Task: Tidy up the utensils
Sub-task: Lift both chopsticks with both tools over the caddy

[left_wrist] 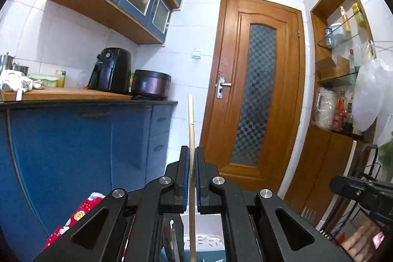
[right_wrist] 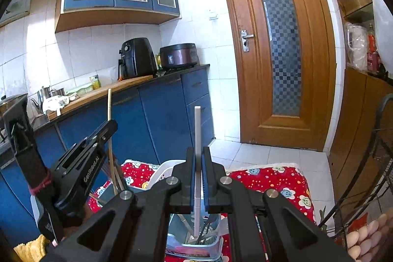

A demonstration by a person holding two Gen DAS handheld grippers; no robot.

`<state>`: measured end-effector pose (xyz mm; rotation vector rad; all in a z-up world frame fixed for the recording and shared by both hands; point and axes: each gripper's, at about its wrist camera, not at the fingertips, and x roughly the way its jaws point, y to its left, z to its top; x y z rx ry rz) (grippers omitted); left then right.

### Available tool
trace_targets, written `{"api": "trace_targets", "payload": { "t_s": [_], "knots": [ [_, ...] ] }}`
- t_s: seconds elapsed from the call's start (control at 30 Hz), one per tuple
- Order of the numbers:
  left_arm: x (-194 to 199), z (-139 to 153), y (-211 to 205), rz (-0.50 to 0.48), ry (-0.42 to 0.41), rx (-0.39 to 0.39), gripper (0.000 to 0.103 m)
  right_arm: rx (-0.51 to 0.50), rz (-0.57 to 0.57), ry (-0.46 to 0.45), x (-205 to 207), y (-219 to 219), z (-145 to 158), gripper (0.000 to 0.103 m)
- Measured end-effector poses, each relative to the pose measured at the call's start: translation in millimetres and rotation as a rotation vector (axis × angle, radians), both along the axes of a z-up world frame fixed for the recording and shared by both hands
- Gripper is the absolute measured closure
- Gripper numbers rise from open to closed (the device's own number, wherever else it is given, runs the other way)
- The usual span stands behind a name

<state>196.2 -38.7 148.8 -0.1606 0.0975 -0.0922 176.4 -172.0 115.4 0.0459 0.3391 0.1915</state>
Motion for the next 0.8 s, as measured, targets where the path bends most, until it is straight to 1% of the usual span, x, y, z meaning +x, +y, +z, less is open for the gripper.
{"api": "trace_targets", "payload": {
  "t_s": [0.2, 0.47, 0.7, 0.77, 0.8],
  "knots": [
    [-1.0, -17.5, -4.6, -0.004, 0.0, 0.03, 0.099, -0.015, 0.008, 0.028, 11.1, 4.3, -14.1, 0.097],
    [0.1, -29.4, -1.7, -0.006, 0.037, 0.017, 0.099, -0.023, 0.019, 0.082, 17.6, 9.0, -31.0, 0.097],
    [0.9, -35.0, -1.3, -0.036, 0.087, 0.005, 0.099, 0.014, 0.027, 0.123, 19.6, 7.3, -36.9, 0.096],
    [-0.8, -35.0, -0.6, -0.042, 0.096, 0.002, 0.097, 0.028, 0.031, 0.131, 19.5, 6.9, -38.0, 0.095],
    [-2.0, -34.7, 0.1, -0.043, 0.097, -0.003, 0.094, 0.032, 0.027, 0.132, 18.8, 6.7, -38.2, 0.092]
  ]
}}
